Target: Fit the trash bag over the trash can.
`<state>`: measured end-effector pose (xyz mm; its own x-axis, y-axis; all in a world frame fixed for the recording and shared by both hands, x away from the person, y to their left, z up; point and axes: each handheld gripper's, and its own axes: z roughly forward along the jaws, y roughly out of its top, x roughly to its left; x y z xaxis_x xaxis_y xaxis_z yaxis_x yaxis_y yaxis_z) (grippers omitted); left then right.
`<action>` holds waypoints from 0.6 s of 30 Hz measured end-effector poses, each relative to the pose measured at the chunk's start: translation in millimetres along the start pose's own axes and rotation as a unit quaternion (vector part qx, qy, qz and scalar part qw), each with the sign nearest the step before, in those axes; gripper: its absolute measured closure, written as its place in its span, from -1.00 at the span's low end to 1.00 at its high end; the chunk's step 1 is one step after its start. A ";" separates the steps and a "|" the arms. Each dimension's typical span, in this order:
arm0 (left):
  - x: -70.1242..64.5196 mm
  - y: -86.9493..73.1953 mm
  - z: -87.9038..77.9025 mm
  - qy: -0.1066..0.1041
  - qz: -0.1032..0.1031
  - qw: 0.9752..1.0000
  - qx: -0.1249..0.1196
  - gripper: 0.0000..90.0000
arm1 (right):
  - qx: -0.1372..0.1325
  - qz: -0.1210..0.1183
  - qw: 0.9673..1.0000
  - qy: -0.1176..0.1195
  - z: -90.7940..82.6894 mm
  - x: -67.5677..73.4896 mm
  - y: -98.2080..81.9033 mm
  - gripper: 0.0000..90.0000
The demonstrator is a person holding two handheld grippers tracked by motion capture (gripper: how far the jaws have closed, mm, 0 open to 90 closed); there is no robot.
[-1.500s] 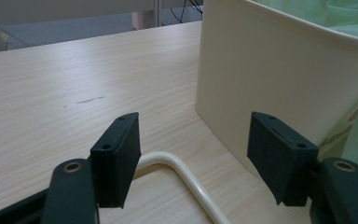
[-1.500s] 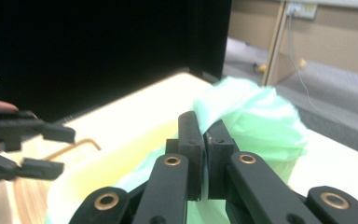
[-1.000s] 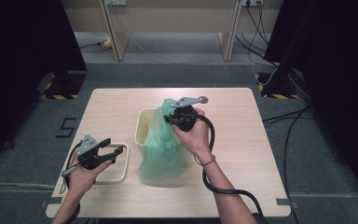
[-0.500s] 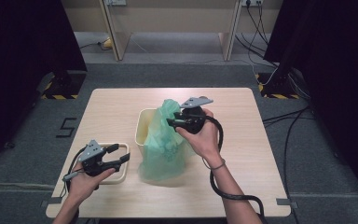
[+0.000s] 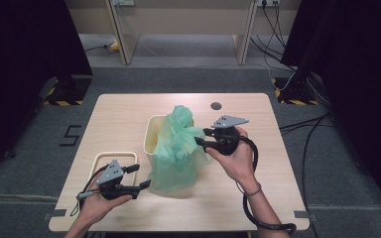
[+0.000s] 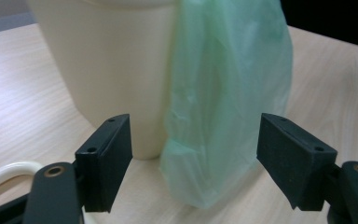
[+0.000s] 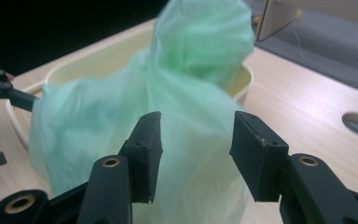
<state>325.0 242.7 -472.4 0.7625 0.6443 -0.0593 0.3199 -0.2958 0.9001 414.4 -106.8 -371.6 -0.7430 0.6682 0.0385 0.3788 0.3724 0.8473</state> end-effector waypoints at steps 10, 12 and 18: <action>-8.0 -7.5 20.8 -0.006 0.034 0.999 0.042 -0.29 | 0.026 0.019 0.999 -0.002 -6.7 -9.3 -34.7 0.18; -8.5 -8.5 22.3 -0.003 0.037 0.998 0.046 -0.25 | 0.031 0.020 0.999 0.001 -4.7 -8.0 -41.0 0.18; -9.9 -11.9 27.6 -0.002 0.042 0.997 0.058 -0.22 | 0.045 0.021 0.999 0.008 3.9 -3.5 -54.0 0.17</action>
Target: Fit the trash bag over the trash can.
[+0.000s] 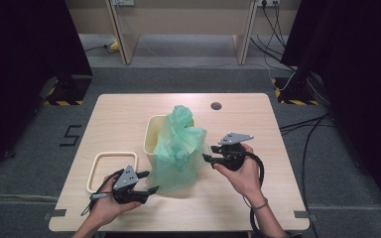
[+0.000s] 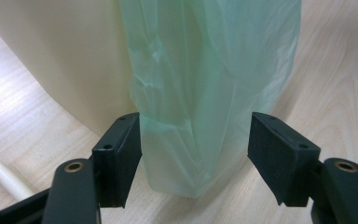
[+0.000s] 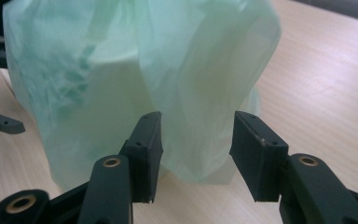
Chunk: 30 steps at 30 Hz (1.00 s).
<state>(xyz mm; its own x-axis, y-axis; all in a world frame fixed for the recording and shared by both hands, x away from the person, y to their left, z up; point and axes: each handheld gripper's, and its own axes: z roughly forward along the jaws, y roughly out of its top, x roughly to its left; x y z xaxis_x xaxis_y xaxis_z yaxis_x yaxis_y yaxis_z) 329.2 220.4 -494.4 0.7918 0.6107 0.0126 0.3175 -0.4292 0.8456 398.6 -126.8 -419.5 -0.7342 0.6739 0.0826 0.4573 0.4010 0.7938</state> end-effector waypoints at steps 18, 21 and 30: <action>2.2 0.1 2.4 -0.011 0.012 1.000 -0.003 0.86 | 0.006 -0.013 1.000 -0.019 21.9 5.5 -19.2 0.95; 1.5 1.0 -1.3 -0.018 0.016 1.000 -0.008 0.98 | 0.006 -0.008 1.000 -0.011 20.4 6.1 -19.7 1.00; -1.9 2.2 -7.7 -0.020 0.028 0.999 -0.020 0.99 | -0.008 -0.002 1.000 -0.003 4.5 7.5 -21.3 1.00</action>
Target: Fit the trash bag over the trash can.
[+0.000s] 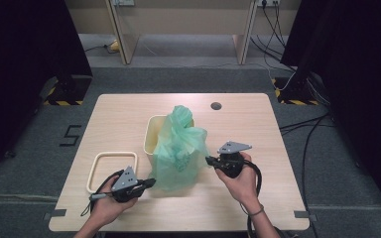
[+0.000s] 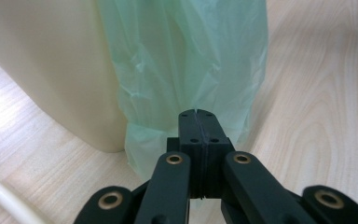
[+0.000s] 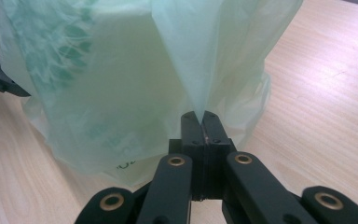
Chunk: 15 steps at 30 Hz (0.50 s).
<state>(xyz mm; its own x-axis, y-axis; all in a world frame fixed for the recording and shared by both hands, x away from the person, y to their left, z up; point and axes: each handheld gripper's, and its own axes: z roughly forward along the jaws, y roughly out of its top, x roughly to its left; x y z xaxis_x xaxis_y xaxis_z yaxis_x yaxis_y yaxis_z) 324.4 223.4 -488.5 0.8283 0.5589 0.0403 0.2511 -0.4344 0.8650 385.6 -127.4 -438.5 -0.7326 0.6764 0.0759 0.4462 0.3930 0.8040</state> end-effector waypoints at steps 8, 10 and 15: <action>-4.4 4.9 -19.8 0.008 0.005 1.000 -0.028 0.99 | -0.015 -0.003 1.000 0.007 -13.7 8.0 1.6 1.00; -5.1 4.7 -26.1 0.011 0.003 0.999 -0.037 0.99 | -0.019 -0.006 1.000 0.011 -17.3 10.1 1.7 1.00; -4.6 4.9 -36.6 0.014 0.000 0.998 -0.061 0.99 | -0.027 -0.009 1.000 0.011 -23.2 13.6 2.8 1.00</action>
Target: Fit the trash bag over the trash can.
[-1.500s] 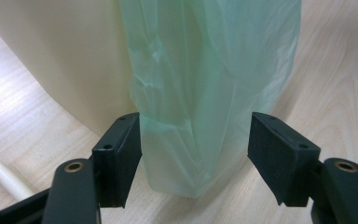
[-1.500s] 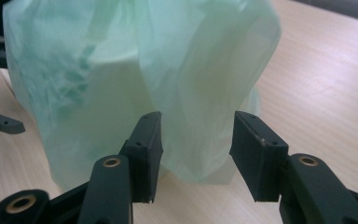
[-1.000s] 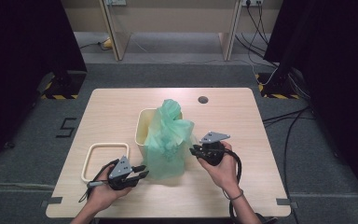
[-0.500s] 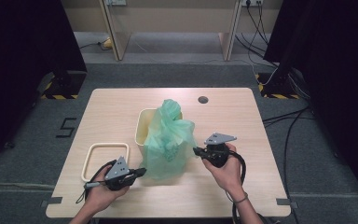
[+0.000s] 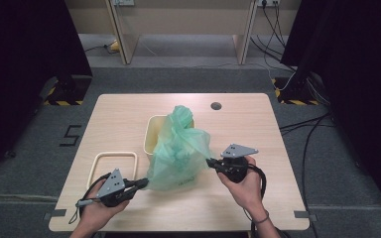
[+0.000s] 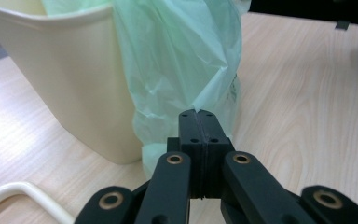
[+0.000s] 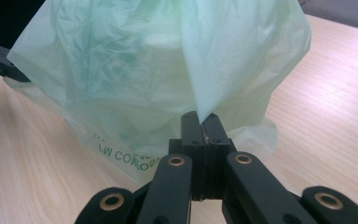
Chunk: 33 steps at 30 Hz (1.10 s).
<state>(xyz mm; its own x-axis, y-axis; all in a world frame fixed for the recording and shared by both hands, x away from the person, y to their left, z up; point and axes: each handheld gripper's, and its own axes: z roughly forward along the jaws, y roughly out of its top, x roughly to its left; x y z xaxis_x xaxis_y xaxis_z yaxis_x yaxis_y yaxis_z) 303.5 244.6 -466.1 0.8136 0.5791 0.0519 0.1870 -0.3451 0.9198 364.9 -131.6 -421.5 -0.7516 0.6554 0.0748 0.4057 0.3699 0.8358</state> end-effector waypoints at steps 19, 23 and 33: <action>-4.2 18.2 -33.6 0.014 0.001 0.996 -0.085 0.99 | -0.047 -0.018 0.999 0.000 -25.6 20.3 7.8 1.00; -3.6 28.2 -43.0 0.018 0.000 0.994 -0.112 0.99 | -0.061 -0.032 0.998 0.000 -35.0 27.4 16.2 1.00; -0.9 58.3 -66.7 0.029 0.015 0.985 -0.168 0.99 | -0.096 -0.064 0.993 0.003 -53.7 42.4 43.1 1.00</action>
<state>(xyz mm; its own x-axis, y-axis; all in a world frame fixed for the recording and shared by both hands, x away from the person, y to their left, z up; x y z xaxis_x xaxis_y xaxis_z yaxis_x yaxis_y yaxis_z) 276.9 273.3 -386.6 0.7815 0.6168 0.0941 -0.0380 -0.1035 0.9939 322.6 -123.2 -353.1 -0.7939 0.6070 -0.0355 0.2009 0.3171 0.9269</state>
